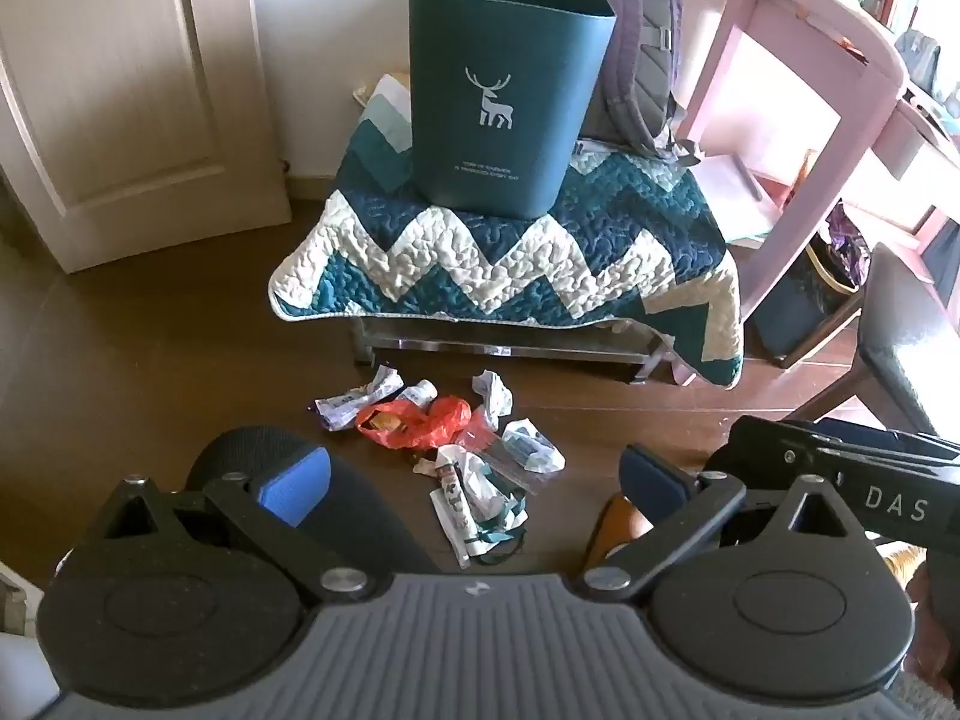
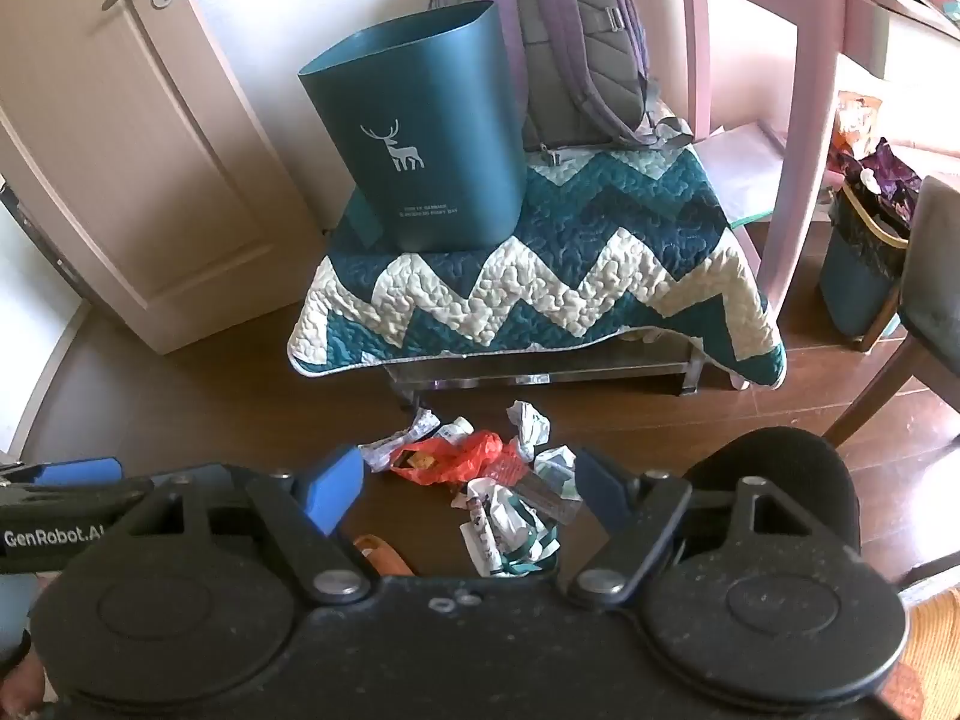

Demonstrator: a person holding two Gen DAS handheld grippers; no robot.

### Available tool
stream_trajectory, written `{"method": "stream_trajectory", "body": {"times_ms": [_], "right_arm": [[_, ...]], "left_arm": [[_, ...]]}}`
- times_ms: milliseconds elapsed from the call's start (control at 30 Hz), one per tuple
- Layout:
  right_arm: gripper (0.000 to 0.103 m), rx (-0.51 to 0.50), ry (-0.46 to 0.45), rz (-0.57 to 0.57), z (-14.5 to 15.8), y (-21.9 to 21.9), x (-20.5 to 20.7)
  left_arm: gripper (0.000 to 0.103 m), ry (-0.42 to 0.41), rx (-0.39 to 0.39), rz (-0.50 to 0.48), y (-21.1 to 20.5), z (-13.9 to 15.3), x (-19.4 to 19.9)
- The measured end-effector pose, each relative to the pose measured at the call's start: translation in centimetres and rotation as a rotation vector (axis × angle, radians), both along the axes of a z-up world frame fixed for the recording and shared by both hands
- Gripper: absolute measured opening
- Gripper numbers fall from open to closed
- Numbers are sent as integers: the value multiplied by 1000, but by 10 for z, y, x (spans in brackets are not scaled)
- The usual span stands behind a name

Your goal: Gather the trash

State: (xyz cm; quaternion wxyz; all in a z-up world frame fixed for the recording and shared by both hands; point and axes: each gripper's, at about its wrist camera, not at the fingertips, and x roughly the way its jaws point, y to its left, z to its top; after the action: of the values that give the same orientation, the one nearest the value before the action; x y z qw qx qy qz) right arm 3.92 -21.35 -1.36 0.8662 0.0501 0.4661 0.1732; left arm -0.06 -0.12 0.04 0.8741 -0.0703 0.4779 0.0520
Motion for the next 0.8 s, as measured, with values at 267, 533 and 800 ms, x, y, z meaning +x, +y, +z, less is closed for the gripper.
{"method": "stream_trajectory", "body": {"times_ms": [267, 533, 800], "right_arm": [[78, 18, -14, -11, 1, -1, -4], [78, 15, -18, -9, 4, 0, -4], [78, 7, -25, -2, 9, 2, -5]], "left_arm": [[103, -43, 3, 11, -2, 6, -8], [103, -76, 34, 3, -7, 10, -17], [103, -74, 35, 4, -4, 15, -12]]}}
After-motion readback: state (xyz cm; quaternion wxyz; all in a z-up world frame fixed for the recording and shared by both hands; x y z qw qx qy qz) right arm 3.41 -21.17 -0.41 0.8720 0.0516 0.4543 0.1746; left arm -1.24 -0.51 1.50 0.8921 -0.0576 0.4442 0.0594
